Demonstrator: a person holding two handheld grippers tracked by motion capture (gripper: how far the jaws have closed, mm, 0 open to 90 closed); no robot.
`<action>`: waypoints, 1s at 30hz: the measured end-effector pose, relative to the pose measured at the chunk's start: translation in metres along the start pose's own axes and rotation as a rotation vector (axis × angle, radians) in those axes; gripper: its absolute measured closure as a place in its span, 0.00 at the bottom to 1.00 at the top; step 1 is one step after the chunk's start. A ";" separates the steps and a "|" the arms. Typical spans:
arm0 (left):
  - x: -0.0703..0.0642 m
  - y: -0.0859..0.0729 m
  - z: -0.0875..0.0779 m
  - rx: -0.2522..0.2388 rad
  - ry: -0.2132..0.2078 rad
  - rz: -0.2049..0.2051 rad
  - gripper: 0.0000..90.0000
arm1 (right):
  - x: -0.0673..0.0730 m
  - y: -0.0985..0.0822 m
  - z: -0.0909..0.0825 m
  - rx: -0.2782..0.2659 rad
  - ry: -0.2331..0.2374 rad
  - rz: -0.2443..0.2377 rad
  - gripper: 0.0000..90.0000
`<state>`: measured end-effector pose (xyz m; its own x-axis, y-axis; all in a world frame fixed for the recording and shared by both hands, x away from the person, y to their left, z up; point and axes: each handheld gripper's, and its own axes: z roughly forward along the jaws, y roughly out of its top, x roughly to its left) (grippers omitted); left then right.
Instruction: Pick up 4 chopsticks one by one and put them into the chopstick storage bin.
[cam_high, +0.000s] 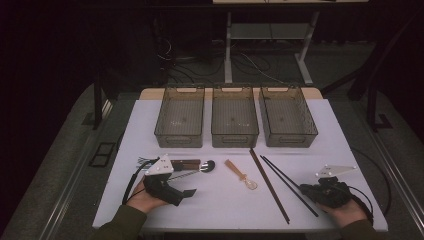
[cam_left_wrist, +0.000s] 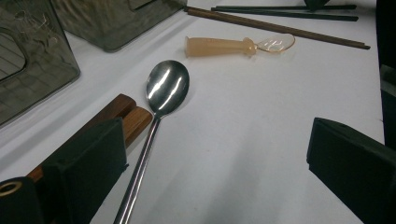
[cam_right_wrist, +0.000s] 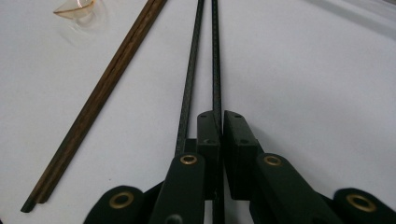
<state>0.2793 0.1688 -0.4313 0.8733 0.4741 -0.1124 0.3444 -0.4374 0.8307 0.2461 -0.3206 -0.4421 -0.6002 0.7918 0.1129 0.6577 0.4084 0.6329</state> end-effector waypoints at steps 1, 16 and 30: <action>0.000 0.000 0.000 0.000 0.000 0.000 0.04 | 0.000 0.000 -0.001 -0.004 -0.002 -0.003 0.95; -0.001 0.000 -0.002 -0.011 0.000 0.010 0.04 | -0.006 0.006 -0.024 -0.126 0.026 -0.021 0.95; -0.002 0.000 -0.001 -0.015 -0.005 0.004 0.04 | -0.014 0.017 -0.027 -0.168 0.066 -0.048 0.95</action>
<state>0.2778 0.1686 -0.4302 0.8764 0.4684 -0.1118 0.3356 -0.4276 0.8394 0.2530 -0.3366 -0.4125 -0.6613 0.7395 0.1260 0.5456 0.3588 0.7574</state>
